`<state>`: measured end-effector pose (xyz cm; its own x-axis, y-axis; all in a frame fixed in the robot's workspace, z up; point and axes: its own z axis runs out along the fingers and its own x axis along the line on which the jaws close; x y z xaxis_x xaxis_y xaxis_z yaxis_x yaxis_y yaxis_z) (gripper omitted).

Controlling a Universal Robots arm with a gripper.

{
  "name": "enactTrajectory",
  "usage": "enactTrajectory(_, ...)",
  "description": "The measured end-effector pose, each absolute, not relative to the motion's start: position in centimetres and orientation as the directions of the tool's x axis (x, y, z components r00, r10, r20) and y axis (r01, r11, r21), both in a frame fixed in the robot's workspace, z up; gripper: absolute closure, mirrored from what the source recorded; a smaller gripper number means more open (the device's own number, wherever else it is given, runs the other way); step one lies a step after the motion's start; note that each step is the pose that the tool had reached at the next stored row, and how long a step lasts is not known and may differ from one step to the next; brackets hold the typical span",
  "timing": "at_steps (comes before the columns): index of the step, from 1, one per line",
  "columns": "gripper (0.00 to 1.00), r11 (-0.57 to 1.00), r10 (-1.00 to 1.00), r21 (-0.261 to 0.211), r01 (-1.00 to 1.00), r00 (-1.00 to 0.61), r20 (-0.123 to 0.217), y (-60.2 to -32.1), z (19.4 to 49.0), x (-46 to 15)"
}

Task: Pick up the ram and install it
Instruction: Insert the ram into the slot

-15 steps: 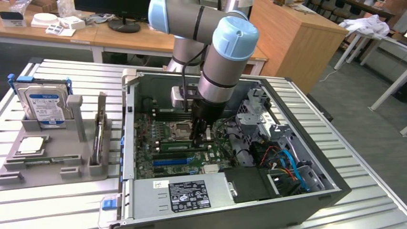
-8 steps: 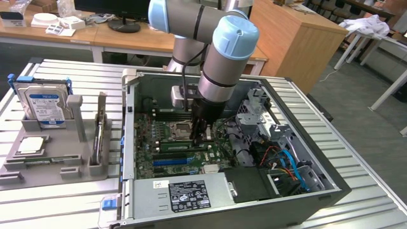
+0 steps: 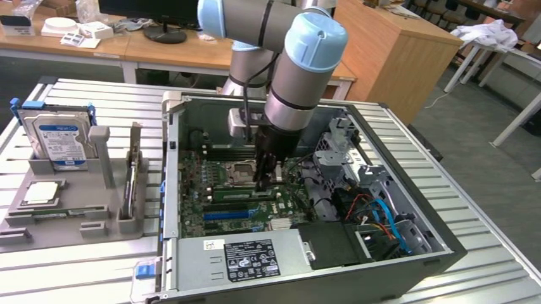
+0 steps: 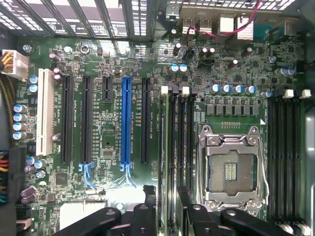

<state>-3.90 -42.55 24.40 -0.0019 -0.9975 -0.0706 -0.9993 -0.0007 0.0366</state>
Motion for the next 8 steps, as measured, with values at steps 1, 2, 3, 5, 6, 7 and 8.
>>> enactTrajectory(1, 0.69, -0.001, -0.997, 0.037, -0.999, -0.002, -0.071, -42.55, 24.54, -3.90)
enactTrajectory(2, 0.69, -0.001, -0.998, 0.037, -0.999, -0.002, -0.071, -42.55, 24.68, -3.90)
enactTrajectory(3, 0.69, -0.001, -0.998, 0.037, -0.999, -0.002, -0.071, -42.55, 24.80, -3.90)
enactTrajectory(5, 0.69, -0.001, -0.998, 0.037, -0.999, -0.002, -0.071, -42.55, 25.04, -3.90)
enactTrajectory(6, 0.69, -0.001, -0.998, 0.037, -0.999, -0.002, -0.071, -42.55, 25.16, -3.90)
enactTrajectory(7, 0.69, -0.001, -0.997, 0.037, -0.999, -0.002, -0.071, -42.55, 25.30, -3.90)
enactTrajectory(8, 0.69, -0.001, -0.998, 0.037, -0.999, -0.002, -0.071, -42.55, 25.44, -3.90)
